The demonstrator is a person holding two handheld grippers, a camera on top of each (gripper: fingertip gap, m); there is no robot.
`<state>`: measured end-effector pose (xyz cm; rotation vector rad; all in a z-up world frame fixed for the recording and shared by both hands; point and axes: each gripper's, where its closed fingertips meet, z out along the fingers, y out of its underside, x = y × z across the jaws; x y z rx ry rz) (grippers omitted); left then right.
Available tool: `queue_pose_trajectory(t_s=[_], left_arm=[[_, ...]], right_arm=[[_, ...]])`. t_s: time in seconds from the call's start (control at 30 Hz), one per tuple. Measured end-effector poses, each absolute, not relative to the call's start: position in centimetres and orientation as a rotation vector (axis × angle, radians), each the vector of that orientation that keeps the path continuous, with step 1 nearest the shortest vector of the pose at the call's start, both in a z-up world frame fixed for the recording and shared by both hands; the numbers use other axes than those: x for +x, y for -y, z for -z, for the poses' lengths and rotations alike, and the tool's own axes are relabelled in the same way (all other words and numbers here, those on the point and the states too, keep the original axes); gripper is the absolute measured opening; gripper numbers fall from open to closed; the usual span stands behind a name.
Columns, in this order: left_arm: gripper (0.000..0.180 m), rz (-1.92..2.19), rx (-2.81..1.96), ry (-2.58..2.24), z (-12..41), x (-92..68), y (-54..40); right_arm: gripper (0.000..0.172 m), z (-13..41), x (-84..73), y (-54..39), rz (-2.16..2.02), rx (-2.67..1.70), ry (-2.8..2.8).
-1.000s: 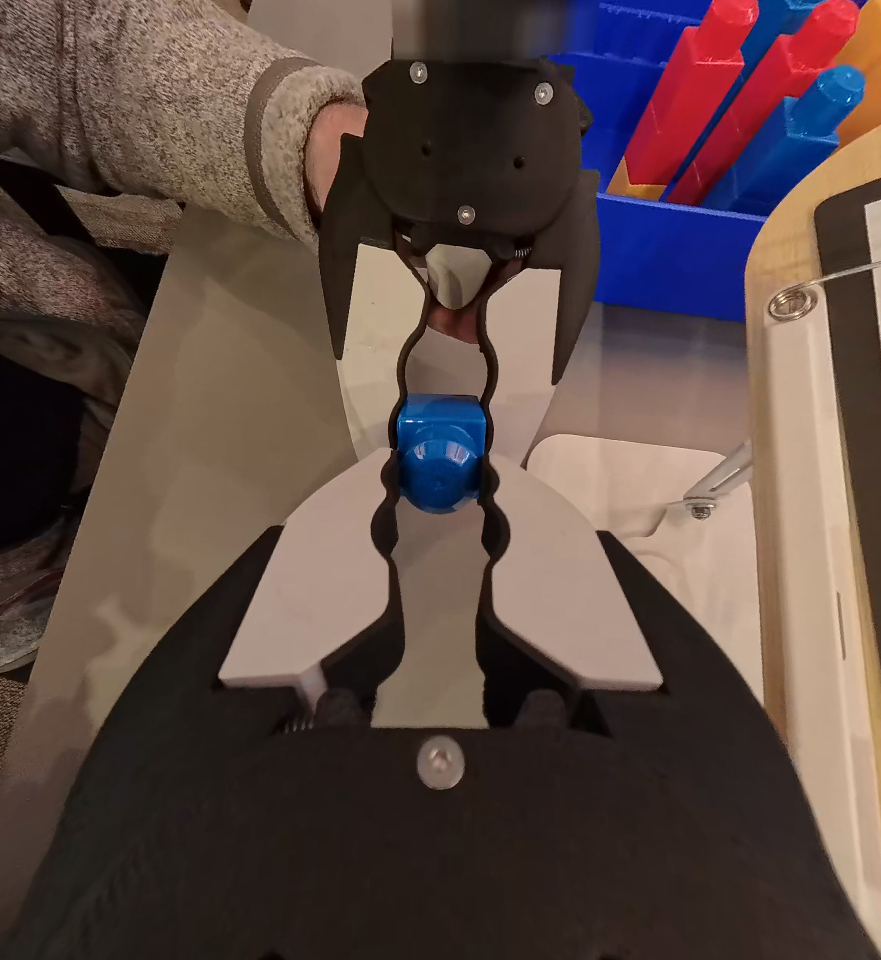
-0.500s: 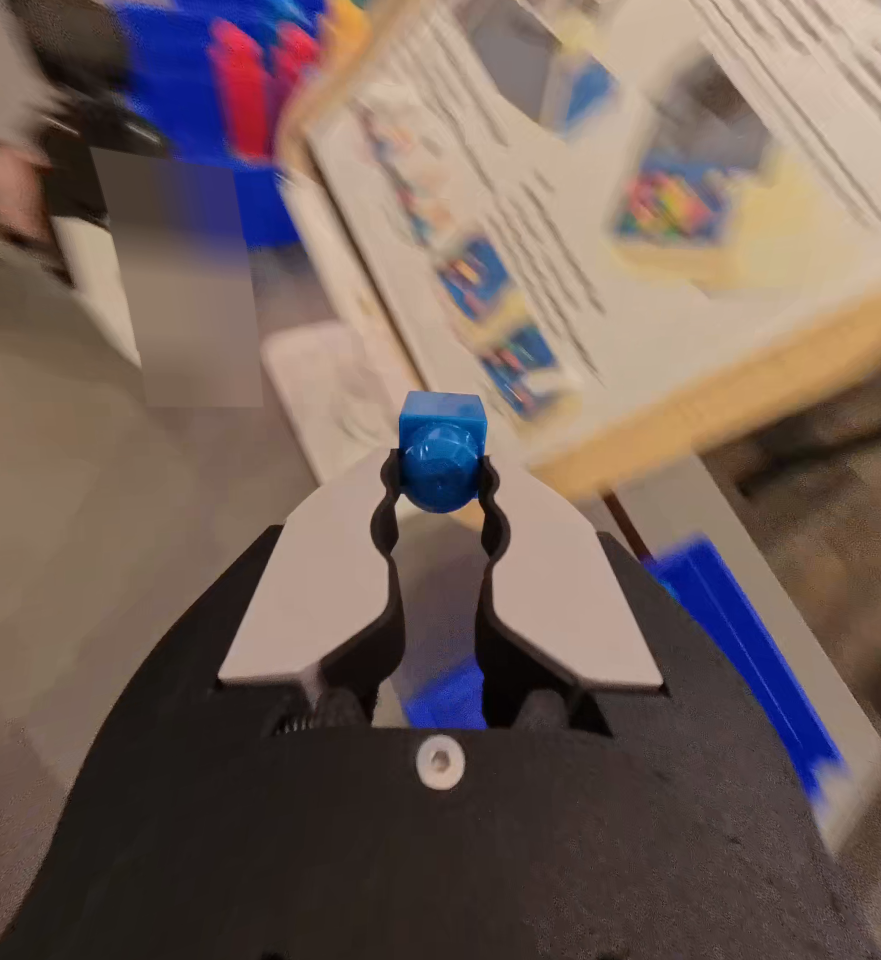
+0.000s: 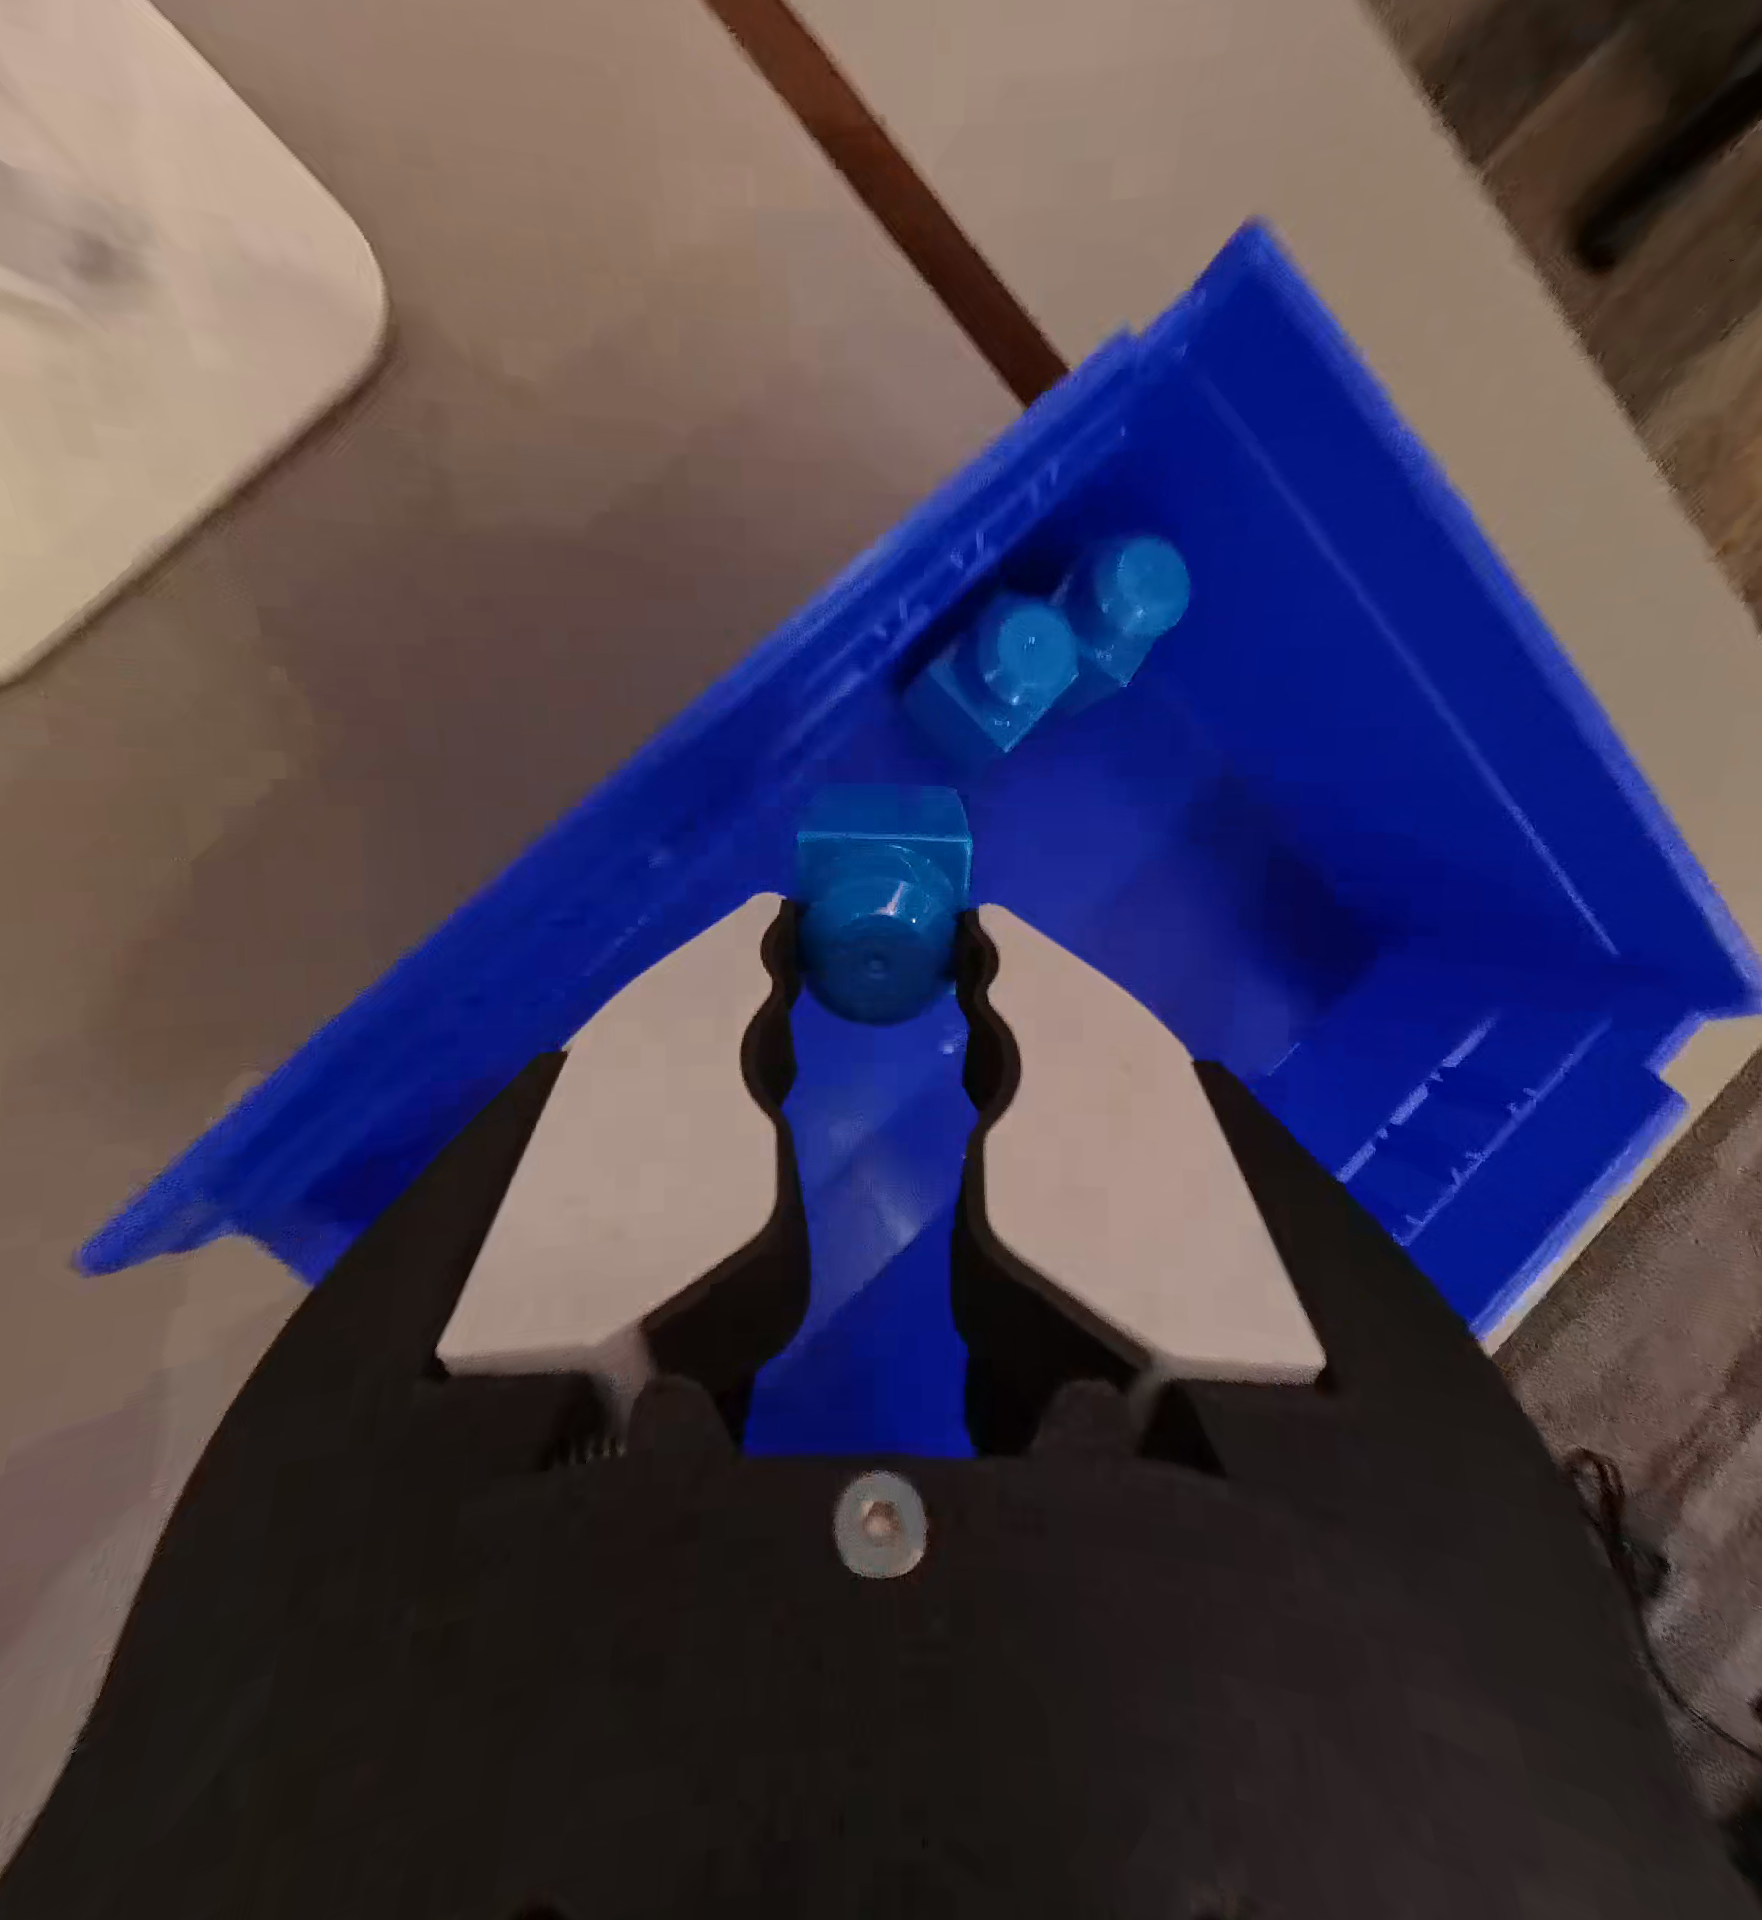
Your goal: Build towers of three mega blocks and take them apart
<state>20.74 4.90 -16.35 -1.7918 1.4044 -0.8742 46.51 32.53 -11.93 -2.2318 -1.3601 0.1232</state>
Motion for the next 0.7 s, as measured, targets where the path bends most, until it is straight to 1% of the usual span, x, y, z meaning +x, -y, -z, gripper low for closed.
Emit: queue_pose_trajectory(t_s=[0.23,0.33,0.43,0.57,0.7], left_arm=[[0.0,0.884,-1.804,-1.414,16.9,20.7,-5.0],[0.0,0.887,-1.811,-1.426,17.2,20.8,-5.0],[0.0,0.892,-1.822,-1.433,17.5,20.8,-5.0],[0.0,0.897,-1.827,-1.44,17.7,20.8,-4.9],[0.0,0.905,-1.822,-1.445,17.6,20.8,-4.8]], right_arm=[[0.03,16.7,46.6,-35.0,-0.04,-2.245,1.616],[0.03,17.3,45.4,-34.7,-0.081,-2.176,1.735],[0.03,18.1,45.3,-35.0,-0.03,-2.165,1.803],[0.031,18.2,44.9,-35.8,0.001,-2.181,1.779],[0.038,18.2,45.1,-35.7,0.003,-2.182,1.775]])
